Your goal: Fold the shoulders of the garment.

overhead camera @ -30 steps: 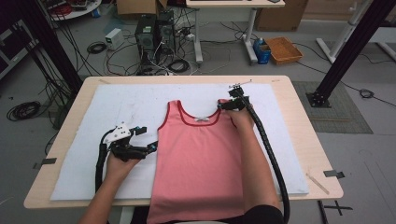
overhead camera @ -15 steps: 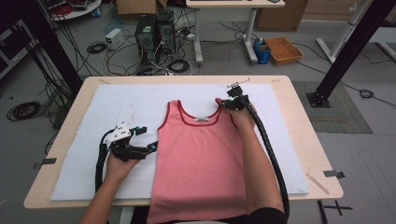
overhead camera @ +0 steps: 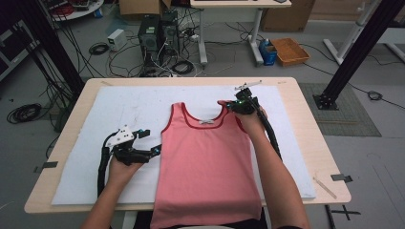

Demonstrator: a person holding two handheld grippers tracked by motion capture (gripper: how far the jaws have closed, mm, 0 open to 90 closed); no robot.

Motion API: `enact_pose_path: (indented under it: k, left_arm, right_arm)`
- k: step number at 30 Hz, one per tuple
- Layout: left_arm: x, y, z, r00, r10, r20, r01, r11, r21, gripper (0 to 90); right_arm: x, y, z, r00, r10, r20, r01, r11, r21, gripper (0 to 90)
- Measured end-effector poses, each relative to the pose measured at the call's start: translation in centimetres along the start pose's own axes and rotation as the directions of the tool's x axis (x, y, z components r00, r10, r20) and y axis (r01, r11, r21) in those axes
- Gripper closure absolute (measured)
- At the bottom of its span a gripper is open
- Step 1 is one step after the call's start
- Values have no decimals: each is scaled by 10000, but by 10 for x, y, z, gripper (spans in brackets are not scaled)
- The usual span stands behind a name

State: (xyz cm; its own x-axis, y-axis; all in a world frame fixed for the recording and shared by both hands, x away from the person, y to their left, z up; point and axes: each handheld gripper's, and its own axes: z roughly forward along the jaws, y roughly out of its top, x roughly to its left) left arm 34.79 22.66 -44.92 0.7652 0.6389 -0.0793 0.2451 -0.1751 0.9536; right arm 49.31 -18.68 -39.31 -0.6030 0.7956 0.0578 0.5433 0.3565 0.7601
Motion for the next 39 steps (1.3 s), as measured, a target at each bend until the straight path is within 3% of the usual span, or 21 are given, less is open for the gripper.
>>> enact_pose_path:
  k: [6, 16, 20, 25, 27, 32, 35, 39]
  left_arm:
    - [-1, 0, 0, 10000, -17, -32, 17, 10000, 1, 175]
    - [-1, 0, 0, 9999, 34, -101, -34, 10000, 10, 175]
    - [-2, 0, 0, 9999, 80, -144, -80, 10000, -4, 175]
    - [-2, 0, 0, 9999, 47, -163, -47, 10000, -10, 175]
    - [-2, 0, 0, 9998, 56, -172, -57, 10000, -5, 175]
    - [-2, 0, 0, 9997, 75, -215, -75, 10000, 29, 175]
    - [-2, 0, 0, 9997, 52, -223, -51, 10000, 21, 175]
    - [-2, 0, 0, 9997, 106, -219, -105, 9999, 40, 175]
  right_arm:
    - [17, -12, -20, 9969, -290, -730, 258, 9987, -441, 824]
    - [39, -52, -44, 9866, -283, -1608, 128, 9952, -965, 823]
    - [53, -70, -49, 9822, -443, -1828, 289, 9959, -856, 798]
    - [60, -97, -50, 9826, -554, -1775, 538, 9985, -138, 652]
    - [61, -104, -54, 9849, -743, -1561, 735, 9972, -108, 600]
    - [63, -98, -74, 9858, -1127, -1243, 1024, 9910, -863, 509]
    - [68, -86, -78, 9788, -1600, -1282, 1452, 9824, -1173, 493]
    - [79, -74, -68, 9637, -2221, -1480, 2099, 9732, -941, 492]
